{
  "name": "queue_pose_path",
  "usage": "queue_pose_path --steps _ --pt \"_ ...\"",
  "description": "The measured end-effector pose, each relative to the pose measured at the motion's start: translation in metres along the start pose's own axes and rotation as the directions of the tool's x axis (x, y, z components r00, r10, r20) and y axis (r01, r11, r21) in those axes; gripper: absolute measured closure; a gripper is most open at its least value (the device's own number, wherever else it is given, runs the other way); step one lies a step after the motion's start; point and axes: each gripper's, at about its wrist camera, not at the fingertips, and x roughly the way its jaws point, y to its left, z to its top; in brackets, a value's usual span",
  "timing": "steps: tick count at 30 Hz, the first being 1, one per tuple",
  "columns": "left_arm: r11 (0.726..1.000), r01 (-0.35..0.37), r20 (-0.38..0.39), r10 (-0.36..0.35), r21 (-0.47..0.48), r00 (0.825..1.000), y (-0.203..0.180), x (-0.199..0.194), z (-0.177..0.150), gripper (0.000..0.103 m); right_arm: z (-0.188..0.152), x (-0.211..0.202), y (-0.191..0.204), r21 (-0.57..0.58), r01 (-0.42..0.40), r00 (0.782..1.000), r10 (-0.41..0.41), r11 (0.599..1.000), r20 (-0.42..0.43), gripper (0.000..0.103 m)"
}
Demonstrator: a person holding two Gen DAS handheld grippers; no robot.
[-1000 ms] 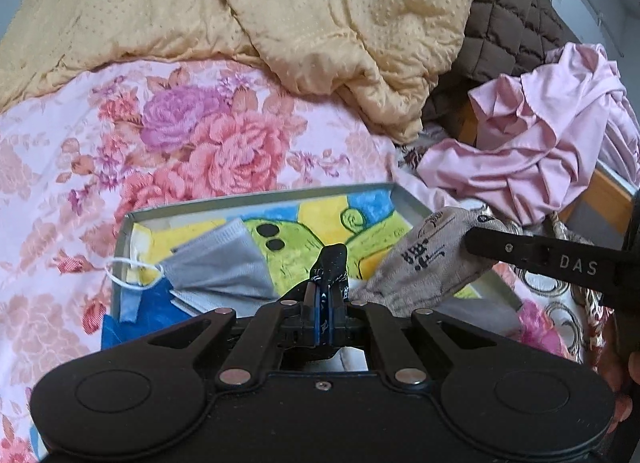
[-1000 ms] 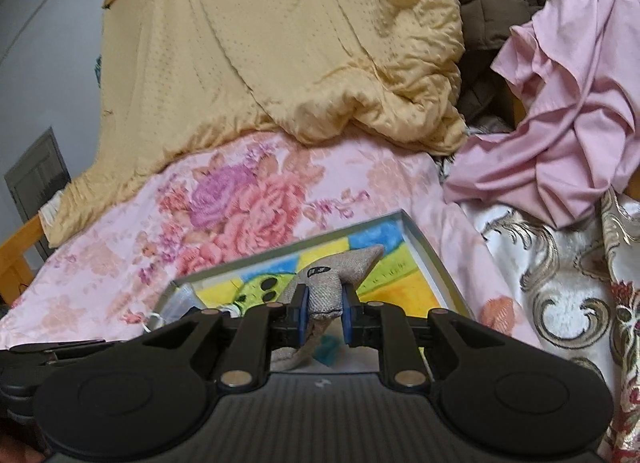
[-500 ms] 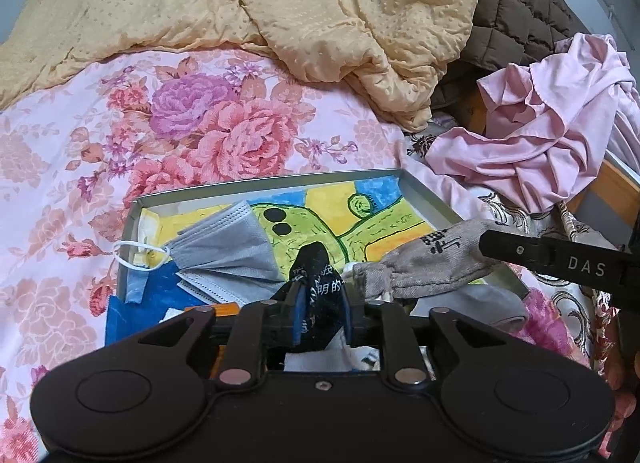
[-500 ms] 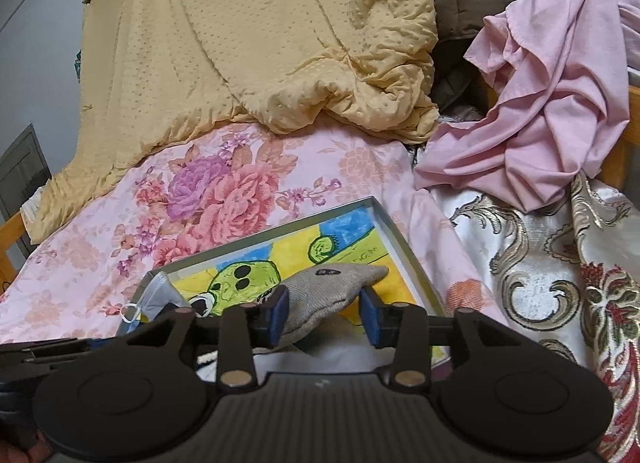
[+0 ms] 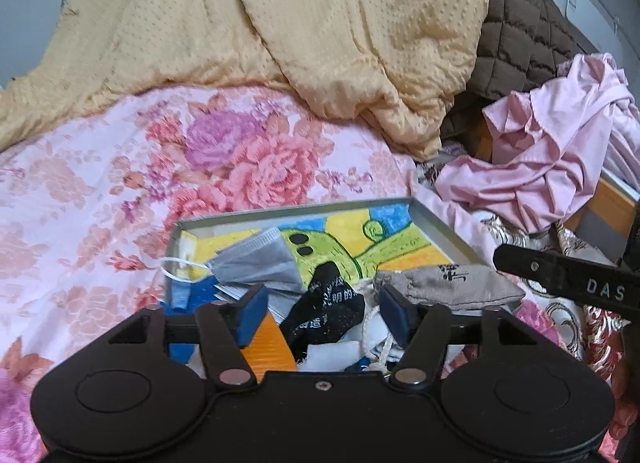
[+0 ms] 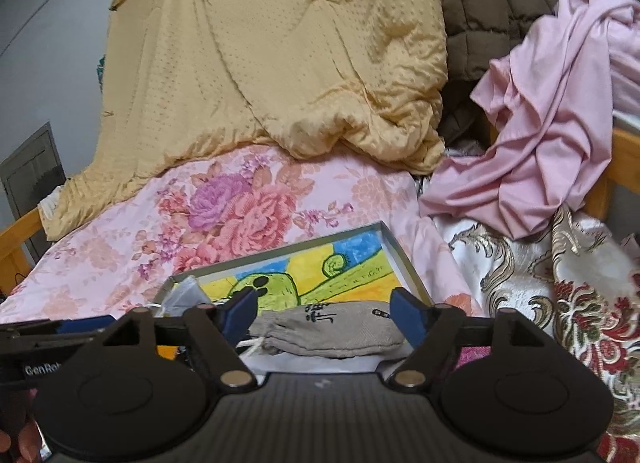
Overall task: Organize soft objects
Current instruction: 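Open both tools to drop the beige pouch and black bag into the tray, then move both tools back toward the striped towel and tissue packet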
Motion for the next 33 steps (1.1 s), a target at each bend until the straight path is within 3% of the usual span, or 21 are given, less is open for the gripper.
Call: queue_pose_path --steps 14,33 --pt "0.997 -0.064 0.137 0.069 -0.038 0.988 0.012 -0.098 -0.019 0.008 -0.012 -0.080 0.044 -0.095 -0.012 0.995 0.021 0.995 0.099 0.003" --pt "0.990 -0.098 0.178 0.116 -0.105 0.977 0.033 -0.204 -0.081 0.001 -0.061 -0.177 0.085 -0.117 -0.039 0.994 0.051 0.992 0.101 0.001"
